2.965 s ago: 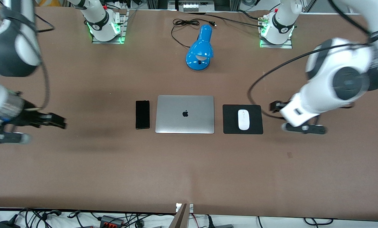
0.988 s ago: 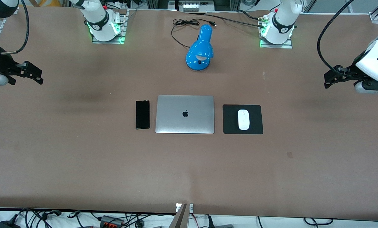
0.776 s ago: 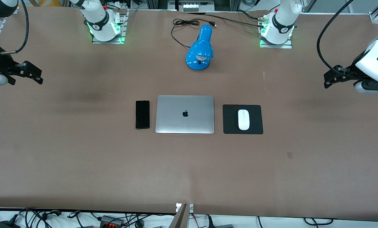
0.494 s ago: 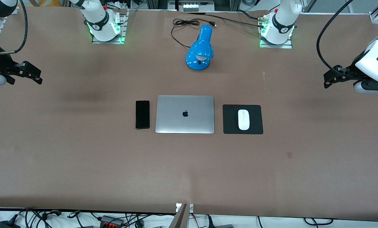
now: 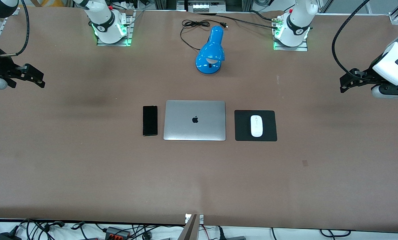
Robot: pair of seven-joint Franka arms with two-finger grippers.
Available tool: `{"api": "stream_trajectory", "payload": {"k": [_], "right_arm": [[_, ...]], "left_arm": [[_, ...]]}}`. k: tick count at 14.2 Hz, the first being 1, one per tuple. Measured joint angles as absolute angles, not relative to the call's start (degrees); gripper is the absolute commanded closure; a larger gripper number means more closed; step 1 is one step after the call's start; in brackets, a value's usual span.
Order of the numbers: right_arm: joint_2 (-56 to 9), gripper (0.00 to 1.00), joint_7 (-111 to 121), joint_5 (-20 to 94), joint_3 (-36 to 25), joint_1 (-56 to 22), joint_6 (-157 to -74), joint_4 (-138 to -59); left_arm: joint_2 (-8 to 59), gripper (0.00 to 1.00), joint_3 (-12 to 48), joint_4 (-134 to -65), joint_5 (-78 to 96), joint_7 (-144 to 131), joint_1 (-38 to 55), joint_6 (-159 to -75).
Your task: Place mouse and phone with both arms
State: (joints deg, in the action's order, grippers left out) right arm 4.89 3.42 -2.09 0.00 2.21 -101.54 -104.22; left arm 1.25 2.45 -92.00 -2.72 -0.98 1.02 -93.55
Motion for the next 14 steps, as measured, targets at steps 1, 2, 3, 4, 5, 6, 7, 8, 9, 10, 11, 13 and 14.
{"api": "stream_trajectory", "payload": {"k": [1,2,3,4,5,6,7,8,9,10,11,13,14], "right_arm": [[4.9,0.0,3.3,-2.0,0.0,2.2,-101.1,-104.2],[4.9,0.0,3.3,-1.8,0.0,2.2,-100.8,-104.2],[4.9,0.0,3.3,-1.7,0.0,2.2,-100.7,-104.2],[4.9,0.0,3.2,-1.7,0.1,2.2,-100.6,-104.2],[4.9,0.0,3.2,-1.6,0.3,2.2,-100.6,-104.2],[5.0,0.0,3.2,-1.6,0.4,2.2,-100.6,-104.2],[5.0,0.0,3.2,-1.6,0.4,2.2,-100.6,-104.2],[5.1,0.0,3.2,-1.6,0.4,2.2,-100.6,-104.2],[5.1,0.0,3.2,-1.6,0.4,2.2,-100.6,-104.2],[5.1,0.0,3.2,-1.6,0.4,2.2,-100.6,-104.2],[5.1,0.0,3.2,-1.6,0.4,2.2,-100.6,-104.2],[5.2,0.0,3.2,-1.6,0.4,2.2,-100.6,-104.2],[5.2,0.0,3.2,-1.6,0.4,2.2,-100.6,-104.1]], "left_arm": [[1.2,0.0,2.5,-92.0,-2.7,-1.0,1.0,-93.5],[1.2,0.0,2.5,-92.0,-2.7,-1.0,1.0,-93.5],[1.2,0.0,2.5,-92.0,-2.7,-1.0,1.0,-93.5],[1.2,0.0,2.5,-92.0,-2.7,-1.0,1.0,-93.5],[1.2,0.0,2.5,-92.0,-2.7,-1.0,1.0,-93.3],[1.2,0.0,2.5,-92.1,-2.7,-1.0,1.0,-93.2],[1.2,0.0,2.5,-92.1,-2.7,-1.0,1.0,-93.1],[1.2,0.0,2.5,-92.1,-2.7,-1.0,1.0,-93.0],[1.2,0.0,2.4,-92.1,-2.7,-1.0,1.0,-93.0],[1.2,0.0,2.4,-92.1,-2.7,-1.0,1.0,-93.0],[1.2,0.0,2.4,-92.2,-2.7,-1.0,1.0,-93.0],[1.2,0.0,2.4,-92.2,-2.7,-1.0,1.0,-93.0],[1.2,0.0,2.4,-92.2,-2.7,-1.0,0.9,-93.0]]}}
